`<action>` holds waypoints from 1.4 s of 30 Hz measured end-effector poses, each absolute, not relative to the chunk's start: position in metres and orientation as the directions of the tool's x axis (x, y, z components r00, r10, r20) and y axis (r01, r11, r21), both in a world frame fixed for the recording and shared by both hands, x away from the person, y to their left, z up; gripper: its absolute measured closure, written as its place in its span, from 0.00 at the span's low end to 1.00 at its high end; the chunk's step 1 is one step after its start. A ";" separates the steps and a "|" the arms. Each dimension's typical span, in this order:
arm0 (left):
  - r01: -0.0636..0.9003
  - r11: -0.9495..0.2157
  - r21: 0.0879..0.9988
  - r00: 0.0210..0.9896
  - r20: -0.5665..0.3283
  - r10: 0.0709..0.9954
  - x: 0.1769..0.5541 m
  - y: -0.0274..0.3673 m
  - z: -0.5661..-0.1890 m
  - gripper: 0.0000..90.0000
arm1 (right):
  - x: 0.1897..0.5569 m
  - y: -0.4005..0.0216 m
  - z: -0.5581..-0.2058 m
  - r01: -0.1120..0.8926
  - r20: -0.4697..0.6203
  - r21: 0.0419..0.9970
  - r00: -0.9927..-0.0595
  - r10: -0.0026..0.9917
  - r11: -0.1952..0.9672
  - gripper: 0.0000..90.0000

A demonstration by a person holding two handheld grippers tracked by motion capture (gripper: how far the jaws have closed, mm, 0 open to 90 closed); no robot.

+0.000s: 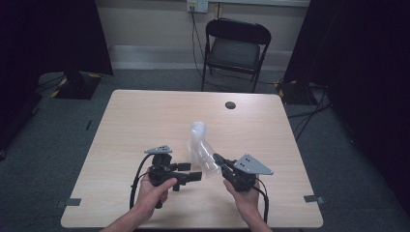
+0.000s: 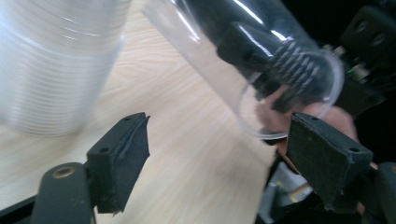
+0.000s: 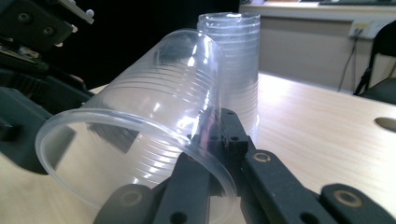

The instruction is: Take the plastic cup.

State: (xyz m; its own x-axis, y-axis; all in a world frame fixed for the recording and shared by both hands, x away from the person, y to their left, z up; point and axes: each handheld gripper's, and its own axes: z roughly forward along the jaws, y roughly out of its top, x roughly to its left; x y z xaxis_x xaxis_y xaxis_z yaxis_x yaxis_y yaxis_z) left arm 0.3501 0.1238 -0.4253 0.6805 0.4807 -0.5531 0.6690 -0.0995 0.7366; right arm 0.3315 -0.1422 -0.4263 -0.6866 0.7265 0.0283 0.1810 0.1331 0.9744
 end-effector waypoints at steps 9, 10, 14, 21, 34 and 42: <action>0.620 -0.109 0.777 0.703 -0.487 0.518 0.348 0.128 -0.426 0.32 | 0.340 -0.154 -0.423 0.287 0.096 0.948 -0.674 0.732 0.140 1.00; 0.616 -0.115 0.779 0.706 -0.482 0.518 0.348 0.128 -0.426 0.32 | 0.341 -0.156 -0.423 0.298 0.105 0.945 -0.672 0.733 0.138 1.00; 0.610 -0.148 0.778 0.726 -0.474 0.497 0.349 0.129 -0.426 0.30 | 0.345 -0.159 -0.422 0.368 0.164 0.920 -0.676 0.718 0.136 1.00; 0.567 -0.188 0.802 0.745 -0.402 0.533 0.353 0.133 -0.428 0.30 | 0.348 -0.162 -0.420 0.422 0.209 0.894 -0.692 0.691 0.152 1.00; 0.413 -0.254 0.874 0.811 -0.226 0.540 0.348 0.127 -0.423 0.30 | 0.355 -0.167 -0.417 0.508 0.259 0.830 -0.716 0.649 0.229 1.00; 0.332 -0.350 0.876 0.851 -0.118 0.512 0.342 0.118 -0.426 0.30 | 0.359 -0.169 -0.417 0.552 0.292 0.789 -0.724 0.625 0.270 1.00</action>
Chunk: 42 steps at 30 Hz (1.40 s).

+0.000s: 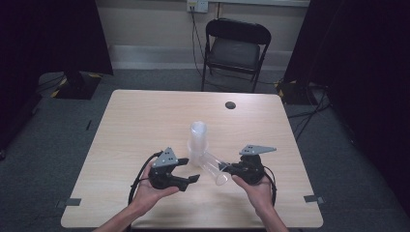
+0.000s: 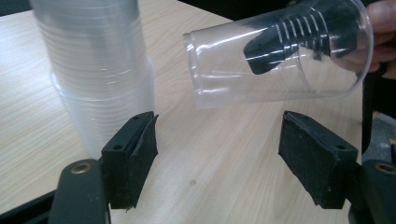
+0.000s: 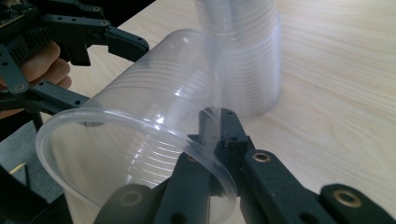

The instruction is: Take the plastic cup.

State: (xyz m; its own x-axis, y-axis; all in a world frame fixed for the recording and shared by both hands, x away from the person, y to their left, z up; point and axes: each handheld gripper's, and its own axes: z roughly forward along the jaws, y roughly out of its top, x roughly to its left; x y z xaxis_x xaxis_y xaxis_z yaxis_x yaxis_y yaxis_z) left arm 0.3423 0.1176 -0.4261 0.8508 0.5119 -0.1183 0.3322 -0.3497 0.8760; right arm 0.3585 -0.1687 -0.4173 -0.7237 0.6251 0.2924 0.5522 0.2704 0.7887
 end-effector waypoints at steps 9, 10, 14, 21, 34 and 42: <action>0.272 -0.423 0.865 0.881 -0.046 0.472 0.338 0.113 -0.426 0.26 | 0.360 -0.166 -0.420 0.585 0.322 0.747 -0.734 0.598 0.316 1.00; 0.260 -0.430 0.864 0.883 -0.032 0.468 0.337 0.113 -0.426 0.26 | 0.360 -0.165 -0.420 0.587 0.323 0.744 -0.735 0.596 0.319 1.00; 0.220 -0.464 0.858 0.890 0.018 0.456 0.333 0.109 -0.425 0.26 | 0.361 -0.164 -0.421 0.595 0.335 0.732 -0.739 0.585 0.332 1.00; 0.185 -0.504 0.844 0.894 0.069 0.443 0.329 0.104 -0.427 0.22 | 0.362 -0.162 -0.424 0.621 0.368 0.698 -0.738 0.565 0.357 1.00; 0.078 -0.580 0.811 0.920 0.165 0.355 0.319 0.093 -0.431 0.18 | 0.362 -0.151 -0.430 0.644 0.406 0.630 -0.750 0.523 0.434 1.00; 0.010 -0.644 0.765 0.930 0.230 0.288 0.315 0.086 -0.437 0.17 | 0.361 -0.144 -0.433 0.639 0.417 0.601 -0.763 0.493 0.480 1.00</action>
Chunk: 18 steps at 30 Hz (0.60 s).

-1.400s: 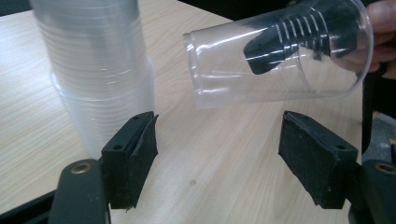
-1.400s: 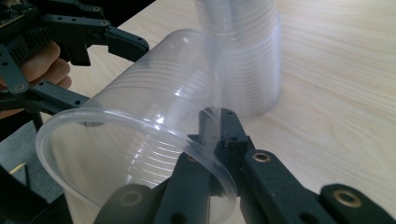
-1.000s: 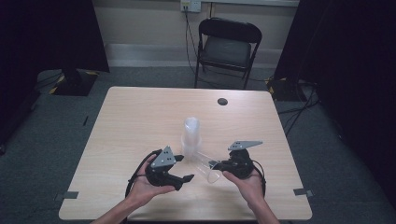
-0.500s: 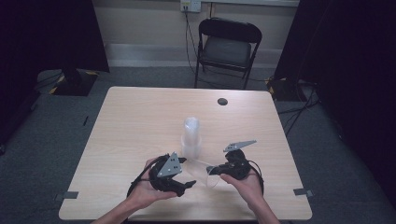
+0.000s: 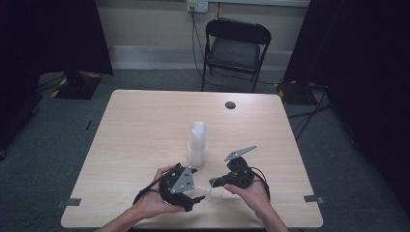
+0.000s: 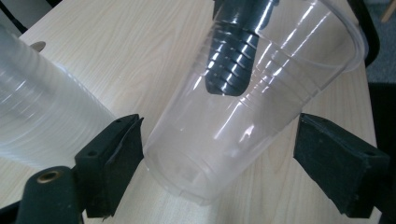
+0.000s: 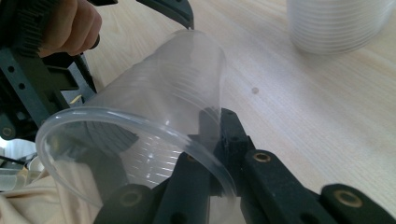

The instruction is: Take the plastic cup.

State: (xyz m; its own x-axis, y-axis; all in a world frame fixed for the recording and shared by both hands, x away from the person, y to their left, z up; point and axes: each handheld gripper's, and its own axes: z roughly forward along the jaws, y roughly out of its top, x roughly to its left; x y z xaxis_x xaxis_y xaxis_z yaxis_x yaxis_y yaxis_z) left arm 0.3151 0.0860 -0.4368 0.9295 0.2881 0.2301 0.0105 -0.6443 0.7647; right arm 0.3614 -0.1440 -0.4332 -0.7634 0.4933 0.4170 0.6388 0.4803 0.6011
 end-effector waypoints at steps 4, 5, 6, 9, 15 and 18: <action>-0.006 -0.667 0.745 0.925 0.258 0.279 0.314 0.084 -0.439 0.18 | 0.362 -0.141 -0.435 0.642 0.424 0.593 -0.762 0.490 0.486 1.00; -0.016 -0.678 0.735 0.925 0.269 0.270 0.314 0.084 -0.439 0.18 | 0.362 -0.141 -0.435 0.644 0.429 0.592 -0.760 0.487 0.484 1.00; -0.016 -0.678 0.735 0.924 0.270 0.271 0.314 0.083 -0.440 0.18 | 0.362 -0.140 -0.436 0.645 0.431 0.592 -0.760 0.487 0.484 0.99; -0.013 -0.674 0.739 0.923 0.268 0.276 0.312 0.080 -0.443 0.21 | 0.362 -0.137 -0.436 0.647 0.433 0.589 -0.759 0.487 0.484 0.99; -0.010 -0.679 0.734 0.918 0.277 0.285 0.310 0.077 -0.447 0.23 | 0.363 -0.132 -0.440 0.659 0.442 0.579 -0.748 0.494 0.479 0.98; -0.015 -0.678 0.735 0.919 0.277 0.280 0.309 0.076 -0.447 0.24 | 0.364 -0.129 -0.441 0.665 0.452 0.574 -0.744 0.493 0.478 0.98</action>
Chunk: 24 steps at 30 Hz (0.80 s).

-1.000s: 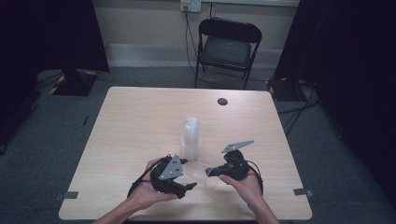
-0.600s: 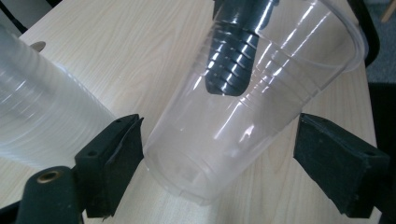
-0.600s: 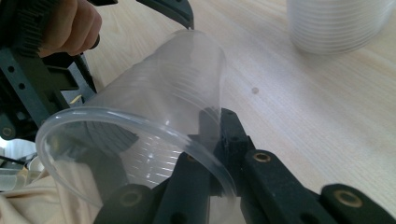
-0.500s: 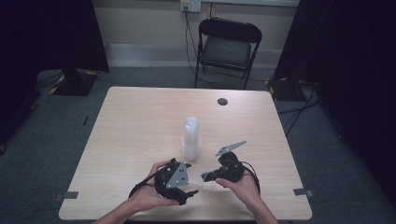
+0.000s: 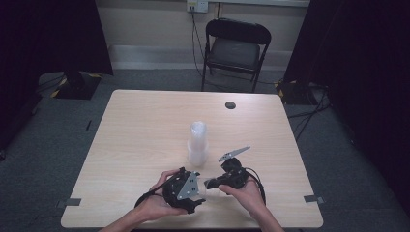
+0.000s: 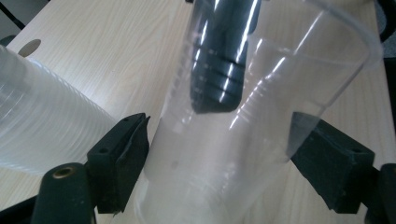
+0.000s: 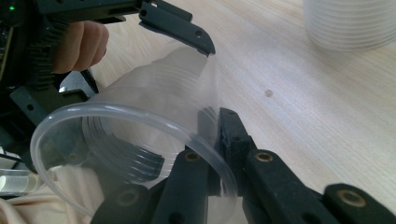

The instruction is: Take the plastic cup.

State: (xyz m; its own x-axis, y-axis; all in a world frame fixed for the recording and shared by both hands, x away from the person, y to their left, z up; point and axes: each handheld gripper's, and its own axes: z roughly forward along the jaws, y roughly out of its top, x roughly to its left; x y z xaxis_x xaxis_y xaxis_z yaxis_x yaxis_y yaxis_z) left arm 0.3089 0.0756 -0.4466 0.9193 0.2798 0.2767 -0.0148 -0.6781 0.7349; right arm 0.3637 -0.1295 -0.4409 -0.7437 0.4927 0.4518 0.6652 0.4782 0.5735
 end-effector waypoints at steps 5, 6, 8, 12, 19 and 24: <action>-0.026 -0.691 0.722 0.920 0.288 0.266 0.306 0.072 -0.447 0.24 | 0.366 -0.125 -0.445 0.679 0.466 0.562 -0.731 0.498 0.472 0.98; -0.037 -0.696 0.717 0.920 0.296 0.256 0.306 0.071 -0.446 0.24 | 0.366 -0.124 -0.445 0.680 0.466 0.559 -0.731 0.499 0.474 0.98; -0.035 -0.689 0.724 0.922 0.290 0.257 0.306 0.070 -0.445 0.26 | 0.366 -0.122 -0.446 0.681 0.465 0.558 -0.730 0.501 0.474 0.98; -0.018 -0.675 0.738 0.925 0.269 0.269 0.306 0.068 -0.445 0.24 | 0.366 -0.116 -0.448 0.689 0.473 0.547 -0.723 0.504 0.475 0.98; 0.013 -0.645 0.764 0.929 0.229 0.290 0.308 0.069 -0.445 0.25 | 0.366 -0.113 -0.450 0.710 0.488 0.532 -0.702 0.518 0.462 0.98; 0.070 -0.612 0.788 0.937 0.158 0.310 0.312 0.070 -0.444 0.24 | 0.367 -0.110 -0.452 0.722 0.496 0.518 -0.691 0.526 0.459 0.98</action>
